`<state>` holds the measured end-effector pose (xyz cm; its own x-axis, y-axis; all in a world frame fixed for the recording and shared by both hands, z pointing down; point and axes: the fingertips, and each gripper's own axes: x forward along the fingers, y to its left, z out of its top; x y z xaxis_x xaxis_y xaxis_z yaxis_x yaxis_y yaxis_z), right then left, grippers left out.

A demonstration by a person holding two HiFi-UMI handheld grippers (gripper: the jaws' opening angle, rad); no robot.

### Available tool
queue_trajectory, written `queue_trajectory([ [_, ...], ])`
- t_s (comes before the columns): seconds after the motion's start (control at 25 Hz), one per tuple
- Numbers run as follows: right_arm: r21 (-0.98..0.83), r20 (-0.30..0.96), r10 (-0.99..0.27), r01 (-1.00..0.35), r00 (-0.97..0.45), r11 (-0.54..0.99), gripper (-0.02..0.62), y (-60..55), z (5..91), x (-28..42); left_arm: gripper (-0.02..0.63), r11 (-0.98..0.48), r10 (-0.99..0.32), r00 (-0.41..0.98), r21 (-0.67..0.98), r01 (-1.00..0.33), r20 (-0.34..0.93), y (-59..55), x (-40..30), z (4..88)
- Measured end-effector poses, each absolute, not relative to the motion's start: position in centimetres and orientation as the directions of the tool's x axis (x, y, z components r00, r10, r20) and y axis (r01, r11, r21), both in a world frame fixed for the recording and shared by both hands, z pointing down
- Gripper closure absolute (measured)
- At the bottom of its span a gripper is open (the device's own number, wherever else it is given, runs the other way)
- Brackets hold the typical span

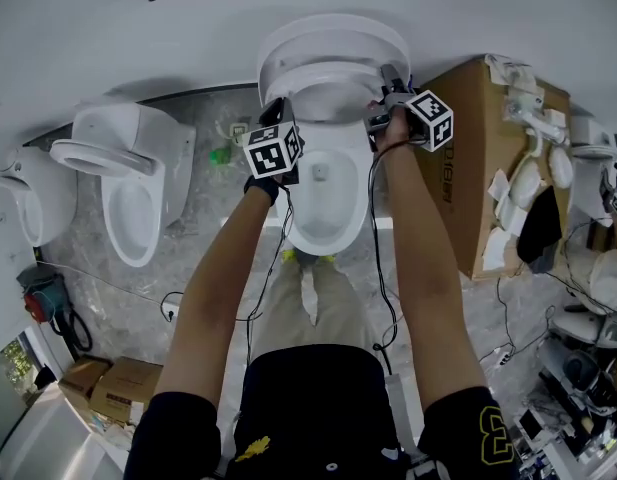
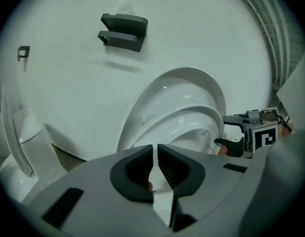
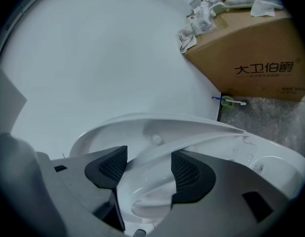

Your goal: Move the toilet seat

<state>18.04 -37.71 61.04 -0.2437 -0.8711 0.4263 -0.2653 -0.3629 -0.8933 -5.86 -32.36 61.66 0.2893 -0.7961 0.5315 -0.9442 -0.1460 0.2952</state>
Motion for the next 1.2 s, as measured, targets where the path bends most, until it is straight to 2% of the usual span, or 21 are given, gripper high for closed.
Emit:
queue_trajectory([
  [0.24,-0.906,0.399,-0.877,-0.263,-0.267,-0.332,0.295,-37.9,60.5,18.1,0.563,-0.178,-0.768,0.338,0.325,-0.929,0.545,-27.6,-3.8,61.6],
  [0.44,-0.888,0.46,-0.791,-0.226,-0.404,-0.401,0.299,-34.5,60.5,17.6,0.563,-0.216,-0.7,0.371,0.314,-0.925,0.61,-16.3,-1.2,60.8],
  [0.52,-0.896,0.441,-0.799,-0.252,-0.408,-0.366,0.394,-33.1,58.7,18.0,0.563,-0.234,-0.697,0.385,0.316,-0.92,0.605,-14.5,-1.2,60.0],
  [0.68,-0.923,0.363,-0.841,-0.278,-0.401,-0.266,0.445,-29.9,54.0,17.9,0.563,-0.264,-0.718,0.415,0.333,-0.905,0.558,-13.2,-2.0,57.8],
  [0.76,-0.921,0.33,-0.84,-0.341,-0.431,-0.187,0.449,-27.4,51.4,16.7,0.563,-0.251,-0.741,0.412,0.351,-0.902,0.531,-12.9,-2.8,56.0],
  [0.88,-0.857,0.338,-0.823,-0.512,-0.457,-0.067,0.485,-22.5,48.2,14.4,0.563,-0.236,-0.77,0.407,0.374,-0.897,0.491,-12.1,-4.3,53.2],
  [1.04,-0.612,0.402,-0.787,-0.777,-0.468,0.15,0.551,-16.4,45.6,10.8,0.563,-0.245,-0.788,0.416,0.388,-0.889,0.454,-10.0,-5.8,50.3],
  [1.2,-0.391,0.37,-0.806,-0.864,-0.463,0.317,0.561,-11.7,41.5,8.2,0.563,-0.236,-0.796,0.418,0.411,-0.88,0.438,-6.0,-7.0,48.3],
])
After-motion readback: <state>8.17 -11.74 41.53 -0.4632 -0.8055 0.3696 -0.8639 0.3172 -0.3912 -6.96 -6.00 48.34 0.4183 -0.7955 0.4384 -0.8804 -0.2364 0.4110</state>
